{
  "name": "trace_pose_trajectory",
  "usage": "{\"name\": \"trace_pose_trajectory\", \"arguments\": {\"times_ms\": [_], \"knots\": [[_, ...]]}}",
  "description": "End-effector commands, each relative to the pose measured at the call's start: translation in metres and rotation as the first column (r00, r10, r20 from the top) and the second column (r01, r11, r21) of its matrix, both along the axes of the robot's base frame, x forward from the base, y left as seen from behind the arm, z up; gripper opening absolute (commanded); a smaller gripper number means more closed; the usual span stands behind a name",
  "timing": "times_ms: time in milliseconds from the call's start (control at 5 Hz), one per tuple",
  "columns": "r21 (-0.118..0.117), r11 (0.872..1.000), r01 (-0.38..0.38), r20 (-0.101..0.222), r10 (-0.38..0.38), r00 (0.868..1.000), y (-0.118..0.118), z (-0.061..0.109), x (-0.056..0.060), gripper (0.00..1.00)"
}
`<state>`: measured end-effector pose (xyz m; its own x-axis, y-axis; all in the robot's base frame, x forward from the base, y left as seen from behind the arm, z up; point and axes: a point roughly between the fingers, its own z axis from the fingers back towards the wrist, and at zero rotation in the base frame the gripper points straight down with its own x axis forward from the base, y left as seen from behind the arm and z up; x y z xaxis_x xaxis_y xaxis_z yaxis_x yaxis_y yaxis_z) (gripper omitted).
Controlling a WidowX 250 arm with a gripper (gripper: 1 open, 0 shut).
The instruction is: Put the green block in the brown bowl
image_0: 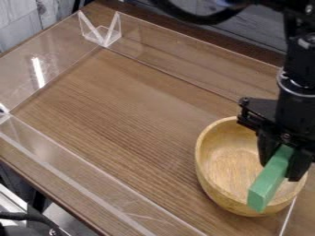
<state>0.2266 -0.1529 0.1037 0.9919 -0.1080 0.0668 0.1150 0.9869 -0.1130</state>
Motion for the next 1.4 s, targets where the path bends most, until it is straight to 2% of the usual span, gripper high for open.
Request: {"name": "trace_pose_trajectory", "arguments": {"times_ms": [0,600,1200], "knots": [[-0.027,1.0,-0.005,0.045,0.006,0.999,-0.002,0.0151,0.0023,0.0],[-0.046,0.998,-0.036,0.057,0.039,0.998,-0.0006,0.0227,0.0022,0.0],[-0.057,0.997,-0.053,0.065,0.057,0.996,-0.0025,0.0177,0.0006,0.0]]}}
